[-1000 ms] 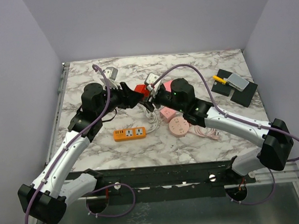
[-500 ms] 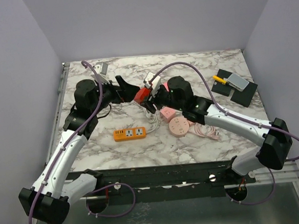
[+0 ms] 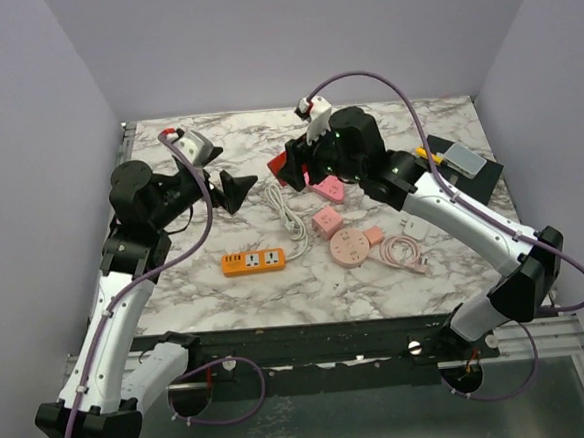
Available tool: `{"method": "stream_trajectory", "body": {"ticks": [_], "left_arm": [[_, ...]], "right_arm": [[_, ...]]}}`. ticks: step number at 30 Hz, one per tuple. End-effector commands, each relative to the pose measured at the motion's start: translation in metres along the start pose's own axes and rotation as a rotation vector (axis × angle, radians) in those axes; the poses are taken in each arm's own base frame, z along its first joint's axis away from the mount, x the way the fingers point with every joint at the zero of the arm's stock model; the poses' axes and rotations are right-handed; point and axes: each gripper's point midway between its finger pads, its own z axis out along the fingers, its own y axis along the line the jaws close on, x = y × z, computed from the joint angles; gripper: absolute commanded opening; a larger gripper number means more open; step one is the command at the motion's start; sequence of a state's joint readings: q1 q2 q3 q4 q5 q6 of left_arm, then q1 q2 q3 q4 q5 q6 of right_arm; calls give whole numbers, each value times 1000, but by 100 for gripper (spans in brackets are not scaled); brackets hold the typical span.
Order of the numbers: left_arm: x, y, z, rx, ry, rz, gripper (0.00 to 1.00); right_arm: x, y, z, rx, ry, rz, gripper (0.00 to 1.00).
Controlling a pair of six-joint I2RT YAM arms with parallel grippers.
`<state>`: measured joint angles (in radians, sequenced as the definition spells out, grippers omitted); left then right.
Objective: Insert the plug
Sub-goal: Pick up the plug from the center of the board.
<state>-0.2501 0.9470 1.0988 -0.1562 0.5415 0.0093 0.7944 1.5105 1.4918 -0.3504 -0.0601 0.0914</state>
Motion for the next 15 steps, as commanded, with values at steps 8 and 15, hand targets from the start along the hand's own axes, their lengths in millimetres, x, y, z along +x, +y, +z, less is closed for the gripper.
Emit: {"method": "stream_trajectory", "body": {"ticks": [8, 15], "left_arm": [[41, -49, -26, 293, -36, 474, 99], [47, -52, -16, 313, -38, 501, 99]], "right_arm": [[-12, 39, 4, -165, 112, 307, 1], [-2, 54, 17, -188, 134, 372, 1]]}}
